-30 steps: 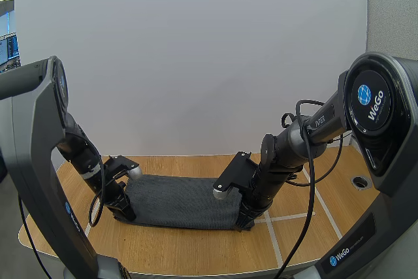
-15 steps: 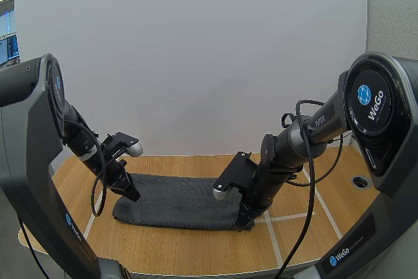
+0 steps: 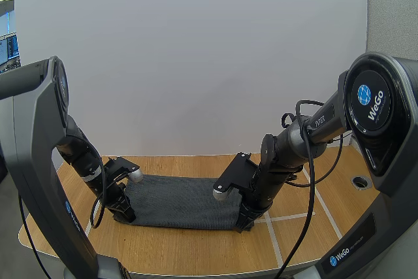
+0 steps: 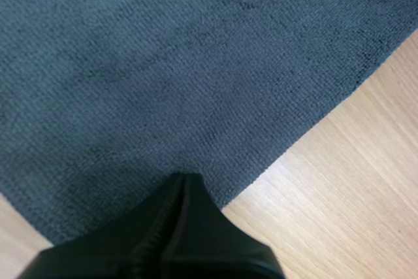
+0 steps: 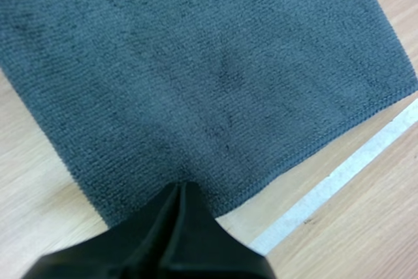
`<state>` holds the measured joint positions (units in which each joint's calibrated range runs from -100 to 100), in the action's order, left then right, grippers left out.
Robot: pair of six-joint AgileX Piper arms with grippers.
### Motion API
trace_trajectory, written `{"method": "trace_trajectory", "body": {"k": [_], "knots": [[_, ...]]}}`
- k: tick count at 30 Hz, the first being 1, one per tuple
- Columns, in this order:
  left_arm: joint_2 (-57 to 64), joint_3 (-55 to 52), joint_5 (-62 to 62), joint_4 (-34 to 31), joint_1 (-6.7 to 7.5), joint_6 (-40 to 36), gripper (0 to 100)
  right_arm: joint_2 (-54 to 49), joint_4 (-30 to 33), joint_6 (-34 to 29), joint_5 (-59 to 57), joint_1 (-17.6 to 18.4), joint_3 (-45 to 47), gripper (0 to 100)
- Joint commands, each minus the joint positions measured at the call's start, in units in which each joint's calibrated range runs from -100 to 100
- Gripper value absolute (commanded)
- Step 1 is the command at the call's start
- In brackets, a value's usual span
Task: Fold the towel
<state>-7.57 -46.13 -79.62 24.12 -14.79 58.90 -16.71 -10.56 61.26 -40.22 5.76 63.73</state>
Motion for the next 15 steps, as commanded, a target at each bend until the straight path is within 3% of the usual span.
{"method": "trace_trajectory", "body": {"k": [1,6,11,15], "knots": [[0.17,0.34,-5.34,0.1,-0.08,-0.23,0,-0.52,-0.23,0.13,-0.84,-0.19,-0.2,0],[5.63,3.27,-7.95,4.77,-1.72,0.93,0,-0.52,-0.23,0.13,-1.01,-0.19,-0.2,0],[4.59,2.69,-2.63,2.77,-3.62,1.25,0,-0.52,-0.23,0.13,-1.01,-0.19,-0.2,0],[0.98,1.33,-1.99,2.26,-3.93,1.25,0,-0.52,-0.23,0.13,-1.17,-0.19,-0.2,0]]}}
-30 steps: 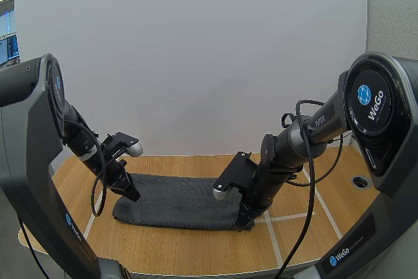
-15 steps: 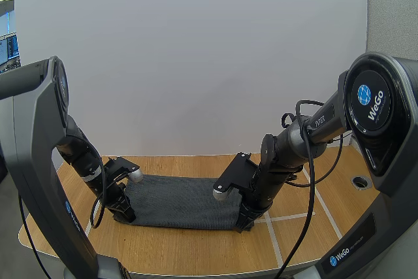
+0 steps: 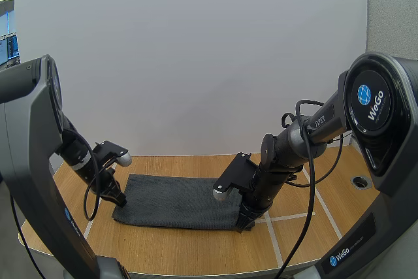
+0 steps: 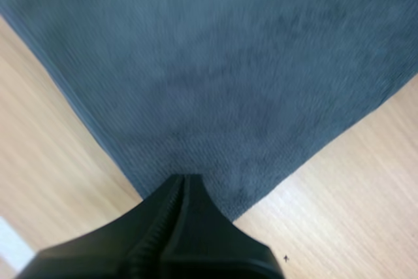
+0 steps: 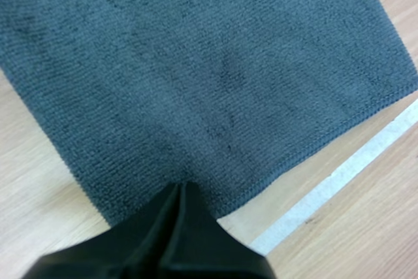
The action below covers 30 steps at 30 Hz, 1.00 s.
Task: Fold the towel
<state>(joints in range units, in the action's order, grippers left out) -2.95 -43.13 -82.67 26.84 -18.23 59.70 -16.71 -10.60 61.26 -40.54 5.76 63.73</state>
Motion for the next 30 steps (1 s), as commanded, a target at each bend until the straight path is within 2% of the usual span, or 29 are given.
{"method": "trace_trajectory", "body": {"k": [1,7,12,15,23,26,30], "knots": [[-4.73,-1.94,1.07,-0.2,-0.5,0.68,0,-0.52,-0.19,0.13,-0.86,-0.19,-0.2,0],[-7.05,-2.23,1.93,0.38,-0.5,0.93,0,-0.52,-0.19,0.13,-1.04,-0.19,-0.2,0],[-0.02,1.85,-13.02,4.58,-0.5,0.93,0,-2.42,-0.32,0.01,-0.86,-0.19,-0.39,0],[6.09,4.37,-16.91,6.97,-0.5,0.93,0,-5.37,-0.32,-1.08,-1.82,-0.19,-1.61,0],[14.19,5.0,-13.66,7.68,-0.5,0.49,0,-13.84,-1.49,-7.29,-2.8,-0.33,-3.22,0],[14.3,5.0,-13.66,7.63,-0.5,0.07,0,-13.72,-5.95,-7.63,-2.56,-2.02,-3.22,0],[14.3,5.0,-13.82,8.26,-0.5,-1.04,0,-13.72,-7.43,-7.54,-0.42,-5.18,-3.22,0]]}}
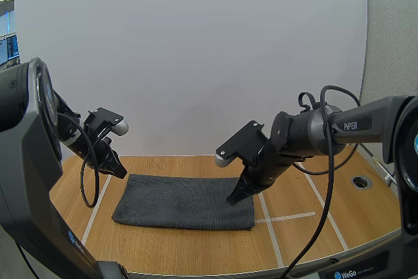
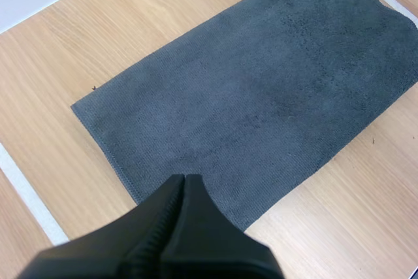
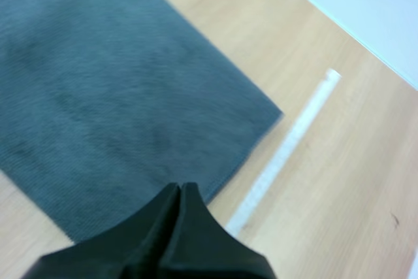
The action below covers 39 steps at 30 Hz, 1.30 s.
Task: Fold the towel
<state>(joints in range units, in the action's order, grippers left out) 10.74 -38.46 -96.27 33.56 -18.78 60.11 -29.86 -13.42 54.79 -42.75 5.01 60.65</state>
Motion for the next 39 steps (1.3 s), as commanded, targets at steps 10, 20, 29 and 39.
{"method": "trace_trajectory", "body": {"k": [10,20,29,39], "knots": [[0.62,0.33,3.91,2.59,0.05,-4.29,0,6.56,-25.02,12.36,-4.77,-14.16,-1.82,74],[0.62,0.33,3.58,2.59,0.05,-6.16,8,26.03,-34.47,14.9,-23.01,-16.27,-12.14,89],[-0.3,0.33,5.56,2.59,0.05,-6.96,8,33.3,-39.45,19.85,-32.52,-16.27,-14.32,90],[-2.82,0.33,5.56,2.59,0.05,-7.71,8,38.27,-41.4,22.43,-31.81,-16.27,-14.32,90]]}}
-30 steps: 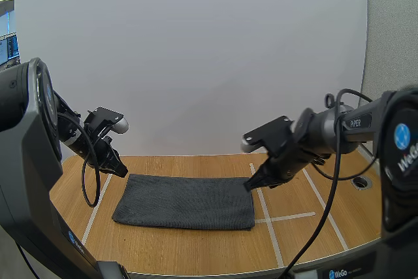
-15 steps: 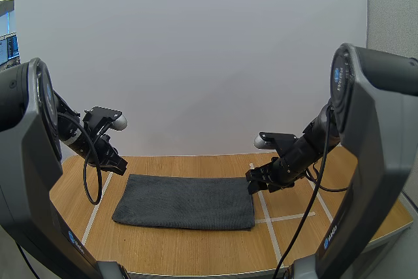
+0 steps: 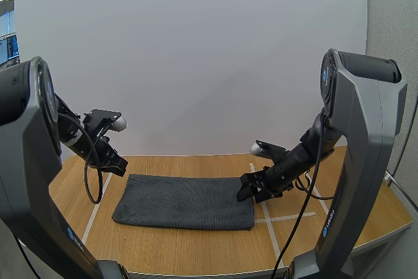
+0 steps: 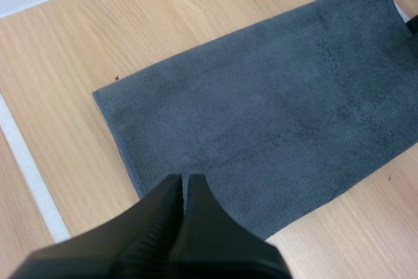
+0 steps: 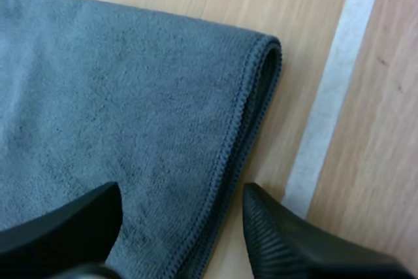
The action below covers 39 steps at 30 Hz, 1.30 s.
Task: Fold the towel
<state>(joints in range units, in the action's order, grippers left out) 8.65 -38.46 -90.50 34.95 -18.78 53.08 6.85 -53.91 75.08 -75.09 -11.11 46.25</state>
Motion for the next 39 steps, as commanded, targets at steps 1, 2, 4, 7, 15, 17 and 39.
{"method": "trace_trajectory", "body": {"k": [1,2,4,7,15,17,39], "knots": [[-0.73,0.33,-0.22,1.2,0.05,-0.69,8,1.57,-2.06,2.51,0.21,-0.15,0.08,90],[-0.73,0.33,-0.22,1.2,0.05,-0.69,8,1.7,-2.69,2.67,-0.25,-0.15,0.08,90],[-1.01,0.33,-0.22,1.2,0.05,-0.69,8,1.94,-3.67,3.6,-1.05,0.1,0.08,90],[-1.14,0.33,-0.08,1.2,0.05,-0.69,8,2.18,-3.79,3.6,-1.45,0.96,0.08,90],[-1.14,0.33,-0.08,1.2,0.05,-0.69,8,2.18,-4.64,3.6,-2.69,2.35,0.08,76],[-1.14,0.33,-0.08,1.2,0.05,-0.69,8,2.18,-4.85,3.6,-2.69,2.35,0.08,59],[0.92,0.33,-2.39,1.2,0.05,-3.77,8,-4.97,1.07,5.75,-7.18,-0.17,-4.54,0]]}}
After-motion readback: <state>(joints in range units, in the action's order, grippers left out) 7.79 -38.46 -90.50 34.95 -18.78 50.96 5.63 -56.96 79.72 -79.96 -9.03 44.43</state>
